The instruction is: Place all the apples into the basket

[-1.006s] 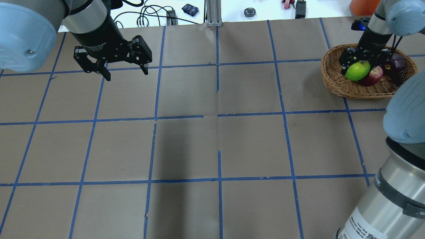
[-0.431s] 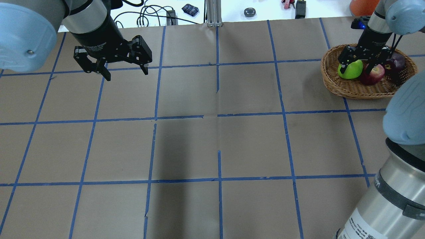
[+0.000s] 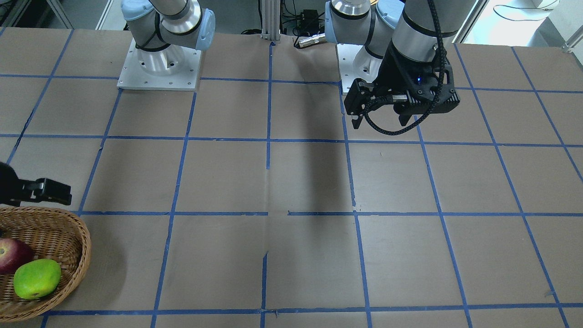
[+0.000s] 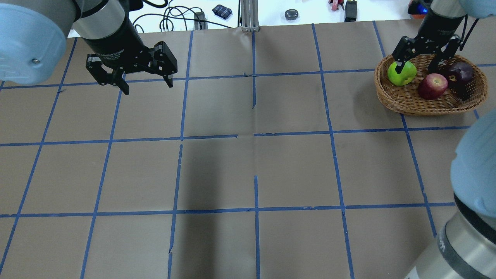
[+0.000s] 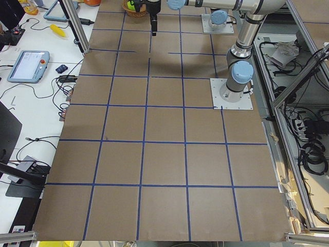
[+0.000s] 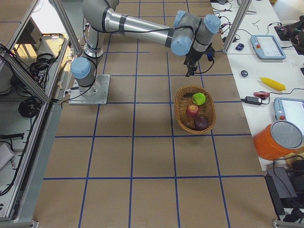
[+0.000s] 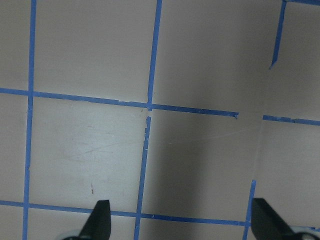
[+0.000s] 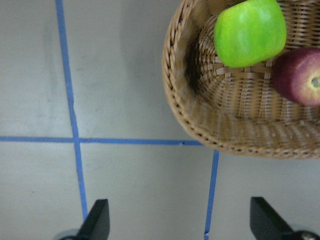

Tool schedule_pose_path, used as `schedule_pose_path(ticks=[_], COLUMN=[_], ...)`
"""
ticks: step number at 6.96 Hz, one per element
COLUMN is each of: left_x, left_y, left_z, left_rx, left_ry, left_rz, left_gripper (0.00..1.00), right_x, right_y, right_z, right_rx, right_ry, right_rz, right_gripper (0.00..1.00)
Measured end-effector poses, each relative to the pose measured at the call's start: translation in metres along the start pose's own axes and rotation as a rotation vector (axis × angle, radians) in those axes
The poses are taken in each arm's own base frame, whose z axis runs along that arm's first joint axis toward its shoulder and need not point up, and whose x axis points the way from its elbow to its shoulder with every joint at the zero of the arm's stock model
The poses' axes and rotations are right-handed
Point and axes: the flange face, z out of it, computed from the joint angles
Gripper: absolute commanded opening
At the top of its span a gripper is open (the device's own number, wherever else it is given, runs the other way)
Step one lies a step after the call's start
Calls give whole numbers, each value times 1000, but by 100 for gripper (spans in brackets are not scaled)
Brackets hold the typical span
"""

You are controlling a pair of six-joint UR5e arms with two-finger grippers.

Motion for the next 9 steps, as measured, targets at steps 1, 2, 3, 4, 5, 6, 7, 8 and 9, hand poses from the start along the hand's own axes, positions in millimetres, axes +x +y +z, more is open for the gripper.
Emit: schedule_pose_path(ticks=[1, 2, 3, 4, 5, 6, 7, 8, 9], left_x=[0, 0, 0, 0, 0, 0, 0, 0, 0], left_y=[0, 0, 0, 0, -1, -1, -1, -1, -1], left_z=[0, 0, 1, 1, 1, 1, 1, 1, 1], left_rx=[0, 0, -1, -2, -2, -2, -2, -2, -2], left_ry=[0, 0, 0, 0, 0, 0, 0, 0, 0], left_rz=[0, 0, 1, 1, 1, 0, 0, 1, 0], left_gripper=[100, 100, 100, 100, 100, 100, 100, 100, 100], right_x=[-34, -72, -104, -129, -146, -159, -164, -166, -165], right_y=[26, 53, 80, 104, 129, 151, 166, 171, 170], right_z=[-24, -38, -40, -37, -34, -27, -17, -11, -12], right_rx=[0, -5, -8, -13, -13, -14, -6, 29, 76], right_ry=[7, 14, 24, 36, 45, 51, 53, 52, 52], right_rz=[12, 38, 56, 72, 85, 85, 79, 69, 62], right_gripper=[100, 100, 100, 100, 100, 100, 100, 100, 100])
